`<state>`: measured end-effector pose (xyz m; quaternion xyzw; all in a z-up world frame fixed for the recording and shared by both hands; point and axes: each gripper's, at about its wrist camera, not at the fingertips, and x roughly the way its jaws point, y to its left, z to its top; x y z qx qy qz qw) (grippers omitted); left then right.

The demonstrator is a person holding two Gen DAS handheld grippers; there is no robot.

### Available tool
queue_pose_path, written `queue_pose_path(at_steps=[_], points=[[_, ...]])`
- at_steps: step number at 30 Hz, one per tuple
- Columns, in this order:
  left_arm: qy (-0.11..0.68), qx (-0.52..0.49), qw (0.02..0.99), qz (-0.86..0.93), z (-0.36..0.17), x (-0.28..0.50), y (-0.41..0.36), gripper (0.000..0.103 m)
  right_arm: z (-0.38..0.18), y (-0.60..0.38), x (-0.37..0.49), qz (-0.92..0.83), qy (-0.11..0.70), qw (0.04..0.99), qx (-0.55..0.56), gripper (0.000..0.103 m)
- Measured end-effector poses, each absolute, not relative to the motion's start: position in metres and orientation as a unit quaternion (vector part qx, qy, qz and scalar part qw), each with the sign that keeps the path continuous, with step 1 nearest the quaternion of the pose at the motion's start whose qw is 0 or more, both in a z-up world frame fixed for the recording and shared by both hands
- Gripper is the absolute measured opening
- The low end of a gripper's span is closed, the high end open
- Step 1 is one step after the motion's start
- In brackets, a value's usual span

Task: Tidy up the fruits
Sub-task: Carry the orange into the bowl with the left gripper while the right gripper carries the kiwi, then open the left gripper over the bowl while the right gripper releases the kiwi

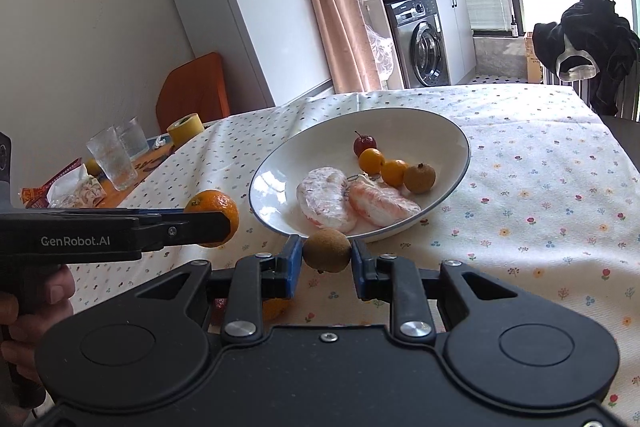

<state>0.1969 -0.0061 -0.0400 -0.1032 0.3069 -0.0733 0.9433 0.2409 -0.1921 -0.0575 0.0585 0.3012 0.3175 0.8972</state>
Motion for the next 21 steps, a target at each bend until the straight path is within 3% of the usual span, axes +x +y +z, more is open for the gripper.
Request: queue_pose_path(at_steps=[13, 21], points=[[0.318, -0.11, 0.939, -0.071, -0.044, 0.23, -0.007, 0.036, -0.054, -0.19, 0.267, 0.31, 0.3, 0.9, 0.065, 0.025], [0.316, -0.108, 0.941, -0.049, -0.041, 0.231, -0.004, 0.044, -0.052, -0.185, 0.278, 0.31, 0.296, 0.9, 0.072, 0.025]])
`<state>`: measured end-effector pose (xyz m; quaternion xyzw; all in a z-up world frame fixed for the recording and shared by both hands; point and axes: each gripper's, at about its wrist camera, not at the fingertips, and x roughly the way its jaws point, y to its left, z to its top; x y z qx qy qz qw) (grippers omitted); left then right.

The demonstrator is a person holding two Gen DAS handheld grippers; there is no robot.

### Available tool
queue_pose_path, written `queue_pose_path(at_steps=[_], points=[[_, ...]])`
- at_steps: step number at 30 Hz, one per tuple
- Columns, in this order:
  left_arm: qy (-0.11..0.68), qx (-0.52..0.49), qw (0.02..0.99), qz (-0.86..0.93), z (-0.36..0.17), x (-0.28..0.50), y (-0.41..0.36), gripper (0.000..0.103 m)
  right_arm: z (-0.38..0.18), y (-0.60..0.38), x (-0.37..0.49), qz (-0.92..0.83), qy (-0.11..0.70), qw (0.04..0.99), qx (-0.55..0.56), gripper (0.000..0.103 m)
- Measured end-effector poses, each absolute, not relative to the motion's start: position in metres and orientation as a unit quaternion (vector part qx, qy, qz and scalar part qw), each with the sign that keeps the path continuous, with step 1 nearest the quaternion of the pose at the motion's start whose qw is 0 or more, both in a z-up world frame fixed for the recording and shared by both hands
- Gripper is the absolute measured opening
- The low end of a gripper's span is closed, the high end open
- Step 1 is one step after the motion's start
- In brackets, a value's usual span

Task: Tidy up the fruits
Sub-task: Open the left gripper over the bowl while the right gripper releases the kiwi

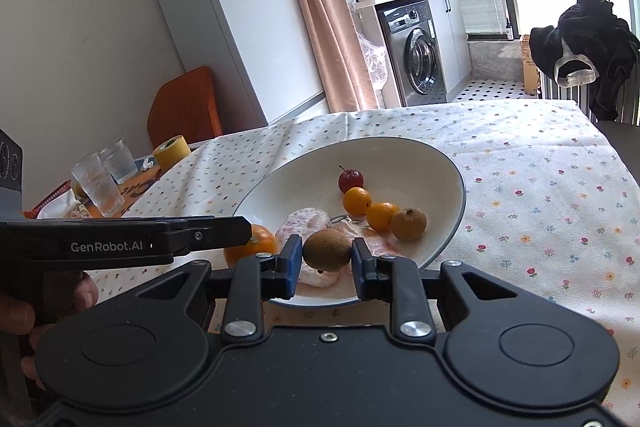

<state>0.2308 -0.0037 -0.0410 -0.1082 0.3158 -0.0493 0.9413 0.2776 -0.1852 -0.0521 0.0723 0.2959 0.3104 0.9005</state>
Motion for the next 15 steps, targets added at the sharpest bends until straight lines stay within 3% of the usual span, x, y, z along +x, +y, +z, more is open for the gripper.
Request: queue_pose_path(at_steps=[4, 8, 12, 15], points=[[0.314, -0.108, 0.943, -0.037, -0.039, 0.222, 0.002, 0.053, -0.05, -0.18, 0.279, 0.311, 0.292, 0.901, 0.074, 0.025], [0.309, -0.104, 0.945, -0.029, -0.036, 0.212, 0.007, 0.064, -0.048, -0.18, 0.276, 0.304, 0.286, 0.906, 0.077, 0.038], [0.304, -0.104, 0.947, -0.024, -0.033, 0.201, 0.011, 0.072, -0.047, -0.18, 0.269, 0.304, 0.287, 0.905, 0.075, 0.04], [0.302, -0.101, 0.948, -0.019, -0.031, 0.194, 0.012, 0.077, -0.046, -0.181, 0.263, 0.302, 0.283, 0.907, 0.074, 0.048]])
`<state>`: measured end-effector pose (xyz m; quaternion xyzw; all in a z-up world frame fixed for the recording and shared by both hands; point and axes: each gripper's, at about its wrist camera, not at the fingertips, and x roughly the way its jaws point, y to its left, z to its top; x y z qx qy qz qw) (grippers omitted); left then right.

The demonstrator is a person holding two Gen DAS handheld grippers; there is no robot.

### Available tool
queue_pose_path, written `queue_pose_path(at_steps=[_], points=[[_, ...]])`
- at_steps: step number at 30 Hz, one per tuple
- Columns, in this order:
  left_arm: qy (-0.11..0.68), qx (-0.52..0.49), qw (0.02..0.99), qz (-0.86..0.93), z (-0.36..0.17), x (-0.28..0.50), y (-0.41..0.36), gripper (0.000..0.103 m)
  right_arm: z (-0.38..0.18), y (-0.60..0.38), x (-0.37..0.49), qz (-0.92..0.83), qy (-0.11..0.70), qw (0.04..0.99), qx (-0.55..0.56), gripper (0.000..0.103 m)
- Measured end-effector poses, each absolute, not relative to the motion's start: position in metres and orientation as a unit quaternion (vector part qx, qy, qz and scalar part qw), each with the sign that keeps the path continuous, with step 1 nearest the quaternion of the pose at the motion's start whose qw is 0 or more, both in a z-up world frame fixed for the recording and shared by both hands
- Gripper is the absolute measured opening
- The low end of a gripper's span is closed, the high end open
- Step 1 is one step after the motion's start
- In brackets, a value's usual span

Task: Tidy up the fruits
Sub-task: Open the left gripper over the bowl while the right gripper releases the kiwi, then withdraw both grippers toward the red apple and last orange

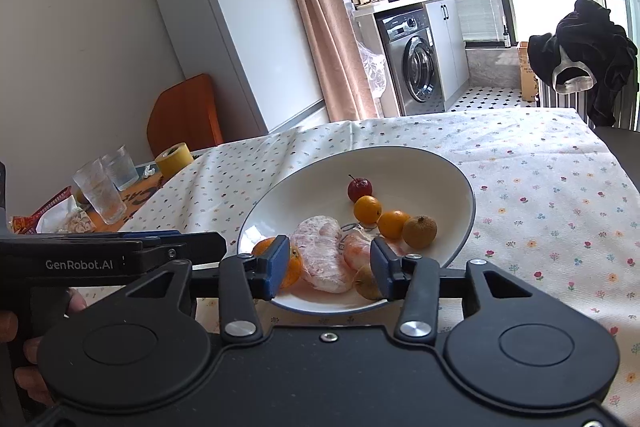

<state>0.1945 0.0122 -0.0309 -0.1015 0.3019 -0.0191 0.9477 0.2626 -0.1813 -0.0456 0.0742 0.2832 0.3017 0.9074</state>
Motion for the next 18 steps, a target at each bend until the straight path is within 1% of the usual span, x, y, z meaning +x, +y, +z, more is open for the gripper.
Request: queue_pose_path(at_steps=[4, 6, 9, 11, 13, 18], points=[[0.296, -0.1, 0.95, -0.017, -0.029, 0.183, 0.014, 0.081, -0.043, -0.183, 0.253, 0.301, 0.283, 0.908, 0.073, 0.05], [0.295, -0.101, 0.95, -0.015, -0.029, 0.179, 0.015, 0.082, -0.042, -0.185, 0.249, 0.3, 0.282, 0.909, 0.072, 0.053], [0.292, -0.102, 0.951, -0.013, -0.03, 0.172, 0.018, 0.083, -0.04, -0.187, 0.242, 0.299, 0.28, 0.909, 0.072, 0.058], [0.292, -0.103, 0.951, -0.013, -0.031, 0.167, 0.019, 0.083, -0.039, -0.188, 0.237, 0.298, 0.279, 0.91, 0.072, 0.063], [0.291, -0.104, 0.951, -0.016, -0.032, 0.161, 0.019, 0.083, -0.039, -0.189, 0.233, 0.298, 0.276, 0.911, 0.07, 0.066], [0.29, -0.108, 0.951, -0.014, -0.038, 0.149, 0.022, 0.083, -0.04, -0.189, 0.223, 0.303, 0.276, 0.91, 0.066, 0.066]])
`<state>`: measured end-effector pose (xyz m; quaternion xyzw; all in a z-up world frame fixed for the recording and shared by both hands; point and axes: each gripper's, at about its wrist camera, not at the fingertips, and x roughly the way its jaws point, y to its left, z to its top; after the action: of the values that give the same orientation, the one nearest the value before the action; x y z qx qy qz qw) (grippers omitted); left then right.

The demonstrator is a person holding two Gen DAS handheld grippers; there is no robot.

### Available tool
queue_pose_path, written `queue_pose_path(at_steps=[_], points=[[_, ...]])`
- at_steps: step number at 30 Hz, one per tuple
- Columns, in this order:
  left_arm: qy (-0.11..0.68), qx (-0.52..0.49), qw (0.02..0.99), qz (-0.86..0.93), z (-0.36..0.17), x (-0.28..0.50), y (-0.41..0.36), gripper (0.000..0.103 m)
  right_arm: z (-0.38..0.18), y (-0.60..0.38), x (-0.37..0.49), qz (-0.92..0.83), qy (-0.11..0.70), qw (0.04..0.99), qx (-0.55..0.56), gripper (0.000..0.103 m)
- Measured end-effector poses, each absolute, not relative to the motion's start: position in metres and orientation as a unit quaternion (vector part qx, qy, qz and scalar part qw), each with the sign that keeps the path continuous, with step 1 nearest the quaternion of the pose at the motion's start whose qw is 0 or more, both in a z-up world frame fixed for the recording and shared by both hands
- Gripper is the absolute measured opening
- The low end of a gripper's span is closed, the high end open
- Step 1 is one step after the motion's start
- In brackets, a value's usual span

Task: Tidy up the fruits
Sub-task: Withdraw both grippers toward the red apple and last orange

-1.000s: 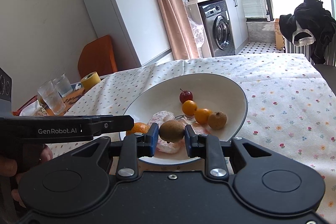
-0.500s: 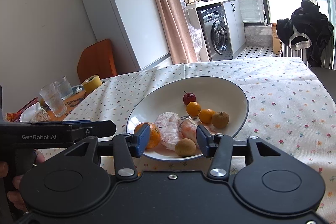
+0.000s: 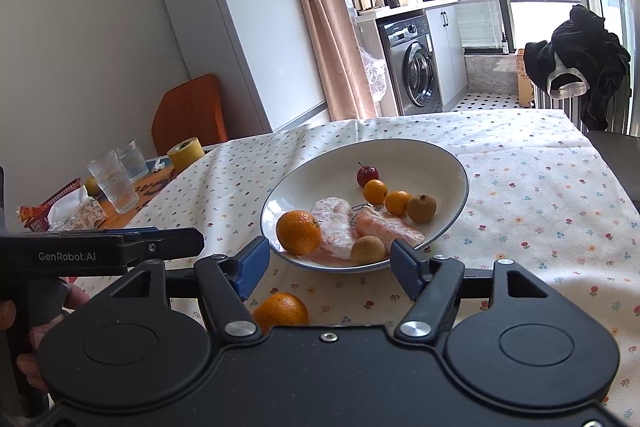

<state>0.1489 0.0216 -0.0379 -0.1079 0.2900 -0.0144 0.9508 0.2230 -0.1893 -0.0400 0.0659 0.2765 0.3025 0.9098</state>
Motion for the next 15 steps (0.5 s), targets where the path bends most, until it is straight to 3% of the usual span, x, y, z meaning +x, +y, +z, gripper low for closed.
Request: queue_pose_path(at_steps=[10, 15], points=[[0.3, -0.109, 0.947, -0.026, -0.056, 0.138, 0.018, 0.079, -0.048, -0.183, 0.208, 0.316, 0.283, 0.903, 0.058, 0.066], [0.314, -0.107, 0.942, -0.045, -0.066, 0.139, 0.011, 0.064, -0.051, -0.181, 0.204, 0.32, 0.287, 0.901, 0.054, 0.066]])
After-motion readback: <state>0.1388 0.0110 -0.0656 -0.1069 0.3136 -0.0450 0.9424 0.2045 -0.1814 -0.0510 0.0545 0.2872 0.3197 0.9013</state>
